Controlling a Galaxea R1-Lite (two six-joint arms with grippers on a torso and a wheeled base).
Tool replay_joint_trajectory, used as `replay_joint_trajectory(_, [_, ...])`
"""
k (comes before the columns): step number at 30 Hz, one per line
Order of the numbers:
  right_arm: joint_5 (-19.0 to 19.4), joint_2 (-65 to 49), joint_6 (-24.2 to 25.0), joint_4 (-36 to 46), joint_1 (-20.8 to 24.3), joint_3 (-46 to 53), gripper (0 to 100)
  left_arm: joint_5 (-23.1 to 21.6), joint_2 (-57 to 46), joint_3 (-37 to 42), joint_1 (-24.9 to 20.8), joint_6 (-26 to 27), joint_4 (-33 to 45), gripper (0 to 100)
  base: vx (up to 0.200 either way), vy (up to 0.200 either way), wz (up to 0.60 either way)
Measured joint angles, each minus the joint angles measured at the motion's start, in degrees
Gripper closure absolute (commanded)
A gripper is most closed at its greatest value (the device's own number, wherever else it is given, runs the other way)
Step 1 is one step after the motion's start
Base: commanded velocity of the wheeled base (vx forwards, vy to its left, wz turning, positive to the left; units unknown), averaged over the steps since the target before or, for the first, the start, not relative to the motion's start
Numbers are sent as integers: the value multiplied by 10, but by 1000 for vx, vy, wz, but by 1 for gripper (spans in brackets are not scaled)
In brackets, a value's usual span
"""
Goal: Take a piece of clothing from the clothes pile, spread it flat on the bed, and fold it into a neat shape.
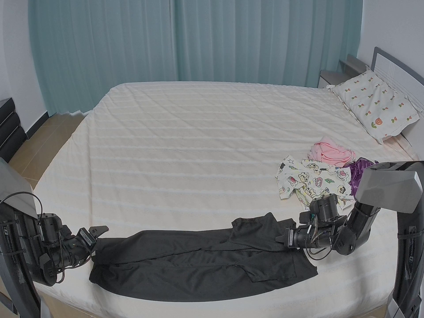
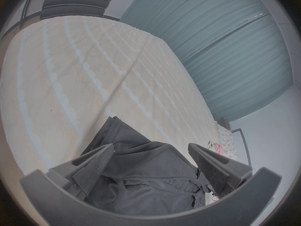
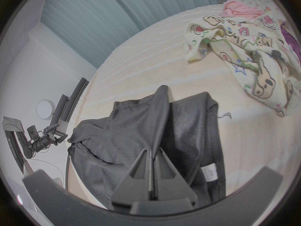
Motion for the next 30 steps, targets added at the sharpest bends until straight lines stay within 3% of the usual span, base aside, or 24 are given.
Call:
replay_joint_trajectory(9, [-2, -20, -17, -11, -18, 52, 100, 10, 25, 1, -1, 12, 0, 0, 0, 0, 0])
replay_joint_trajectory(18, [-2, -21, -30, -71, -22, 94, 100, 26, 48, 1, -1, 31, 0, 0, 0, 0, 0])
replay_joint_trajectory(19, [-2, -21, -31, -72, -22, 98, 0, 27, 49, 1, 0, 31, 0, 0, 0, 0, 0])
replay_joint_trajectory(30, [3, -23, -18, -106, -30, 107, 0, 76, 30, -36, 7, 29, 0, 0, 0, 0, 0])
